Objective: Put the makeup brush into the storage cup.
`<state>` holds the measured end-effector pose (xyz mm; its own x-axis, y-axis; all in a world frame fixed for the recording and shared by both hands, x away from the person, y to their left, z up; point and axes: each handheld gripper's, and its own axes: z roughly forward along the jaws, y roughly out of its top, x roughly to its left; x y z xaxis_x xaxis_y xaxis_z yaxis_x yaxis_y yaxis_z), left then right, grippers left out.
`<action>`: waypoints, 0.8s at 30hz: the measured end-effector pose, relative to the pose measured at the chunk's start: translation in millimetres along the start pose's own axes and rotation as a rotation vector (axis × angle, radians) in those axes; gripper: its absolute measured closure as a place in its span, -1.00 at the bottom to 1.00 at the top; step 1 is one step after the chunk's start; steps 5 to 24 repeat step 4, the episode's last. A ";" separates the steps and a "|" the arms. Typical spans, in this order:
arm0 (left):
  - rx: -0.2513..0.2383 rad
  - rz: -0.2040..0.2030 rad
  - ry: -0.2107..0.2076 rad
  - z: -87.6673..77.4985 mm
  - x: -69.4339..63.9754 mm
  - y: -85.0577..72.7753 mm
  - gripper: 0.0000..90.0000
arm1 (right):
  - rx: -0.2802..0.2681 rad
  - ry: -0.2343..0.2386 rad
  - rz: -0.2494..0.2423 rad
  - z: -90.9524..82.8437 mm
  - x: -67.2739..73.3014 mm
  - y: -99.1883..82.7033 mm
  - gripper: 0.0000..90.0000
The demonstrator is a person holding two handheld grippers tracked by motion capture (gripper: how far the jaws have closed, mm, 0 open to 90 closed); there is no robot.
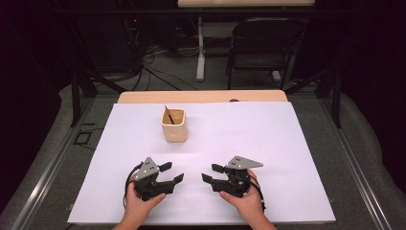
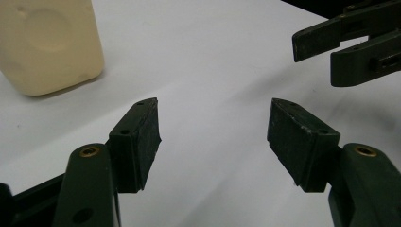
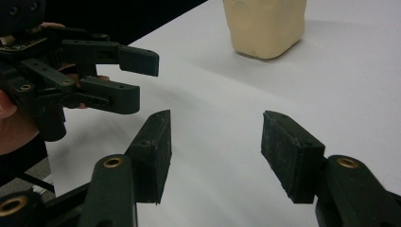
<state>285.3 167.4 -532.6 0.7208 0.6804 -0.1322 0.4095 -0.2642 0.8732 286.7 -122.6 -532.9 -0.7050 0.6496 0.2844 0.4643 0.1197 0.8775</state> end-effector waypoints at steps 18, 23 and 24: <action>-0.011 -0.015 0.000 -1.2 2.5 0.9 -0.22 | -0.001 -0.002 -0.005 0.2 -0.7 0.2 -0.04; -0.011 -0.015 0.000 -1.2 2.5 0.9 -0.22 | -0.001 -0.002 -0.005 0.2 -0.7 0.2 -0.04; -0.011 -0.015 0.000 -1.2 2.5 0.9 -0.22 | -0.001 -0.002 -0.005 0.2 -0.7 0.2 -0.04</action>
